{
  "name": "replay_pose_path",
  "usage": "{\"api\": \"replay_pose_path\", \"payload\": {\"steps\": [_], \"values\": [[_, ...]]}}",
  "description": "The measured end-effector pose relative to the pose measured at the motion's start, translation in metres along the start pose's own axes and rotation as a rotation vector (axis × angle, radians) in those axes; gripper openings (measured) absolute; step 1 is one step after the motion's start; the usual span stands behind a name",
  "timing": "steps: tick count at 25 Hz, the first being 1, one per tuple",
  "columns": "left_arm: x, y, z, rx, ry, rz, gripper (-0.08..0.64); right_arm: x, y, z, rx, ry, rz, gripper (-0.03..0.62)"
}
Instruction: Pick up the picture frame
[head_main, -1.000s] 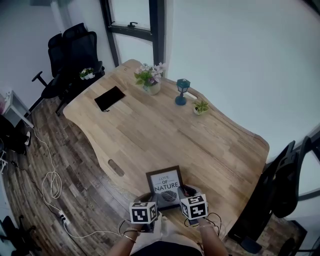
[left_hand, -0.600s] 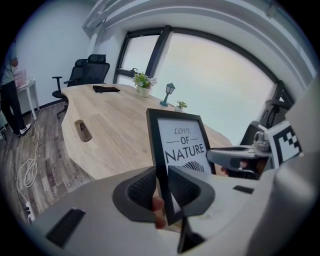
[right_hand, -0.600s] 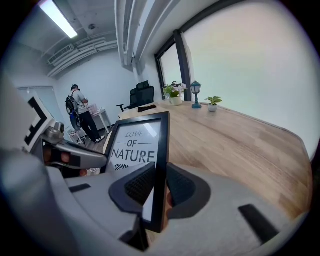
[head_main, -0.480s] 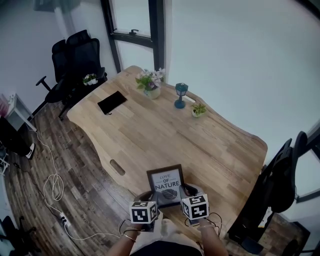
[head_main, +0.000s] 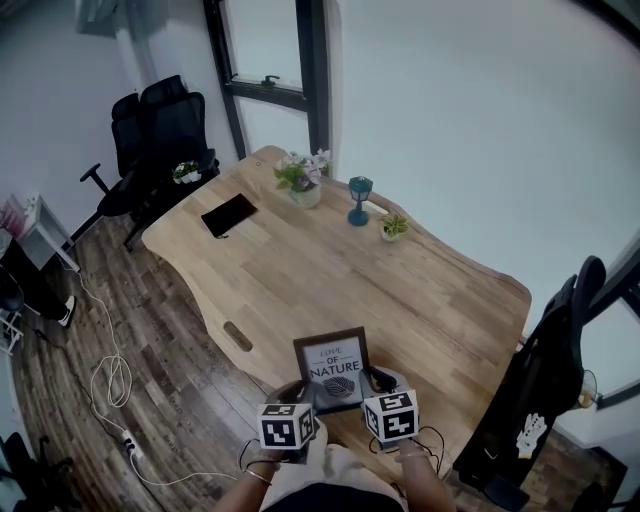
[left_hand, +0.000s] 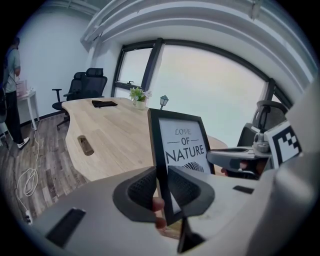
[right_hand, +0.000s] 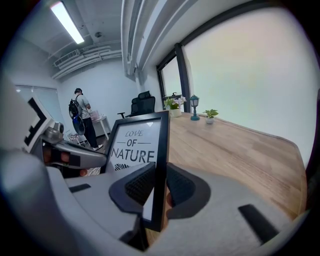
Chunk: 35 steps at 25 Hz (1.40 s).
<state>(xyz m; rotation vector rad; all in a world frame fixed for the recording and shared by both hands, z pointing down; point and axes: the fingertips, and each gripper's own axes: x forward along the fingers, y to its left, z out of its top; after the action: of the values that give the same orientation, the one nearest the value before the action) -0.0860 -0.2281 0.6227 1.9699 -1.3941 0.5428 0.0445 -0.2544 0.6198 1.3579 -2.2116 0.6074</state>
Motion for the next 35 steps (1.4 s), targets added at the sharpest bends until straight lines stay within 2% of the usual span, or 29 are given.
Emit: {"api": "replay_pose_path", "payload": {"steps": [14, 35], "values": [[-0.036, -0.023, 0.021, 0.056, -0.107, 0.017, 0.066, -0.039, 0.004, 0.026, -0.026, -0.115, 0.009, 0.069], [-0.084, -0.048, 0.079, 0.148, -0.283, 0.019, 0.066, -0.092, 0.011, 0.091, -0.082, -0.3, 0.008, 0.069]]}}
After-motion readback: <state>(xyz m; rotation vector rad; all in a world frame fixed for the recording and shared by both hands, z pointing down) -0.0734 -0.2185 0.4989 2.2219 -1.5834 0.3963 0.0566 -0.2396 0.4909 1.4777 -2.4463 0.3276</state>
